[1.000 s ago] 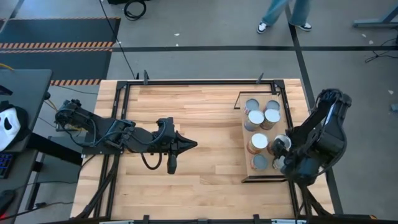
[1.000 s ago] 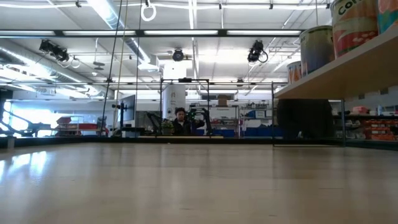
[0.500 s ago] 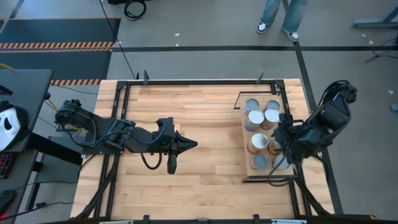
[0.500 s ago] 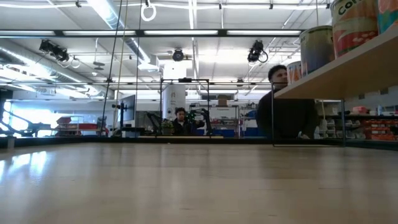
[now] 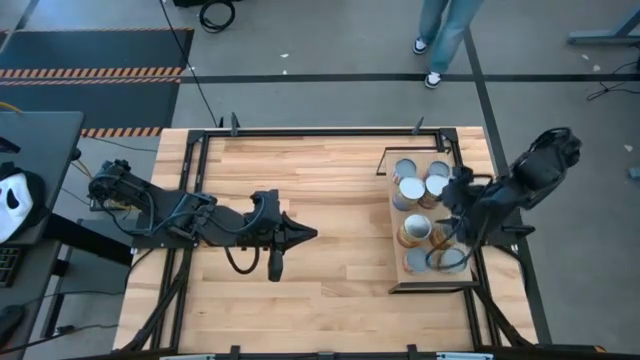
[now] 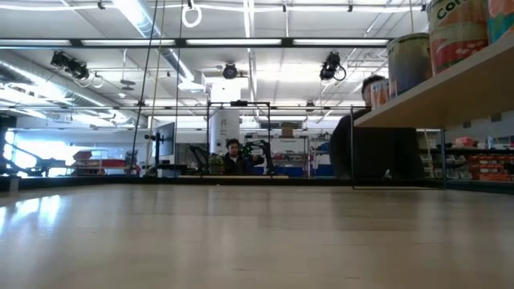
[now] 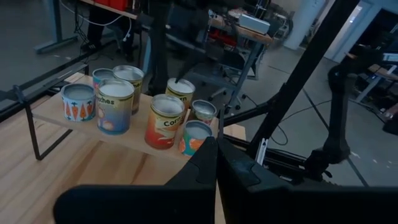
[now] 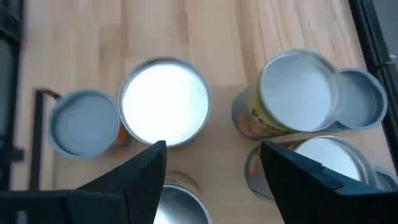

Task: Pick and place cans onto a shelf
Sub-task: Adjust the canned goods on the shelf

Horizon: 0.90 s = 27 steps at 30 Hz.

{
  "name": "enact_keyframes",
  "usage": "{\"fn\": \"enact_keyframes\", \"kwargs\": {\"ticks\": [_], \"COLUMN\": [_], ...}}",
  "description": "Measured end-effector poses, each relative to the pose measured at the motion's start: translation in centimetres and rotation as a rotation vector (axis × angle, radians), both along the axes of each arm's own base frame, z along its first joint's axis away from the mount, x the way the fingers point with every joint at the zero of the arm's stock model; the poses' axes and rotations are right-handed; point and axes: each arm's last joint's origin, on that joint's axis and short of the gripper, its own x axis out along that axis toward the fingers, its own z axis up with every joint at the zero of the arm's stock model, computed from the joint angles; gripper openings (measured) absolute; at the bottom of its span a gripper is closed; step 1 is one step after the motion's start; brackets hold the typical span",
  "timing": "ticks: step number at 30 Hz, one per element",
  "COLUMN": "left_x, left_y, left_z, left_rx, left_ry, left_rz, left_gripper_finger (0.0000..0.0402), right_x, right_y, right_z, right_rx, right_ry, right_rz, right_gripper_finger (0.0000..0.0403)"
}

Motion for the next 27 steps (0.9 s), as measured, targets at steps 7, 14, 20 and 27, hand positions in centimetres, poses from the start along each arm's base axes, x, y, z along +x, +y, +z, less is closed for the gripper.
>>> {"fn": "enact_keyframes", "kwargs": {"ticks": [7,14,20,27], "left_x": [0.0,0.2,0.3,0.5], "left_y": [0.0,0.5,0.8,0.7], "left_z": [0.0,0.0,0.0,0.2], "left_rx": [0.007,0.008,0.007,-0.006], "left_ry": [0.001,0.001,0.001,-0.027], "left_rz": [0.0,0.016,0.027,0.027], "left_gripper_finger": [0.0009,0.0009,0.0009,0.0009], "right_x": [-2.8,-4.3,-4.2,-4.0], "right_y": [-2.6,-3.9,-3.9,-3.6], "right_z": [1.3,1.5,0.2,-1.2], "right_rx": [0.059,0.078,0.064,0.049], "right_ry": [-0.17,-0.172,-0.059,-0.005], "right_rz": [-0.051,-0.011,0.054,0.119], "right_gripper_finger": [0.0328,0.0385,0.0398,0.0399]}}
